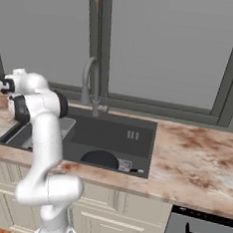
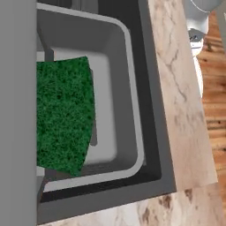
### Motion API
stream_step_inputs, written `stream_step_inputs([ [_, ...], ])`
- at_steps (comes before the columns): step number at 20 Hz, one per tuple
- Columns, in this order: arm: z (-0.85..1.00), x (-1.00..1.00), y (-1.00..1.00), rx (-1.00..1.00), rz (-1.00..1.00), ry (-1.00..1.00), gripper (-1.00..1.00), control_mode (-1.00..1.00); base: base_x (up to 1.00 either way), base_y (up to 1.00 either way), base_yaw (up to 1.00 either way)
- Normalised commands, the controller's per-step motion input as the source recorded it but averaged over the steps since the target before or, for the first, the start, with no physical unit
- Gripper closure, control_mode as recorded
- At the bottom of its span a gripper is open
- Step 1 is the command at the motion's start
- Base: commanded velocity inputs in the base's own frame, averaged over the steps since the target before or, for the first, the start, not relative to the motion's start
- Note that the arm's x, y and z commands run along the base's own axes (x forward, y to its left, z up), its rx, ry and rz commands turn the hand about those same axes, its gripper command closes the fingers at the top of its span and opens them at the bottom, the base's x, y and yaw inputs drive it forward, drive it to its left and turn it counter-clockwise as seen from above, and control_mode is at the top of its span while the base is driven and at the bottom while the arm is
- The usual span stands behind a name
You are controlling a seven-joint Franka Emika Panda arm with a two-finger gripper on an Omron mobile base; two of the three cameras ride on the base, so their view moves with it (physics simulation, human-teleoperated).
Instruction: Pick the pan and sponge and place them into the sink. Then turn on the water.
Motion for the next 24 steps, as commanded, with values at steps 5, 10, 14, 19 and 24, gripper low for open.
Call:
stream_step_inputs([
  [5, 0.4, -0.62, -0.97, 0.05, 0.0, -0.06, 1.0, -1.0, 0.0, 0.0, 0.0],
  [10, 0.36, -0.55, -1.0, 0.07, 0.0, -0.01, 1.0, -1.0, 0.0, 0.0, 0.0],
  [14, 0.19, -0.3, -1.0, 0.08, 0.0, 0.0, 1.0, -1.0, 0.0, 0.0, 0.0],
  [19, 0.16, -0.04, -1.0, 0.06, 0.0, 0.02, 1.0, -1.0, 0.0, 0.0, 0.0],
  [24, 0.01, 0.0, -0.98, 0.03, -0.05, 0.12, 1.0, -1.0, 0.0, 0.0, 0.0],
])
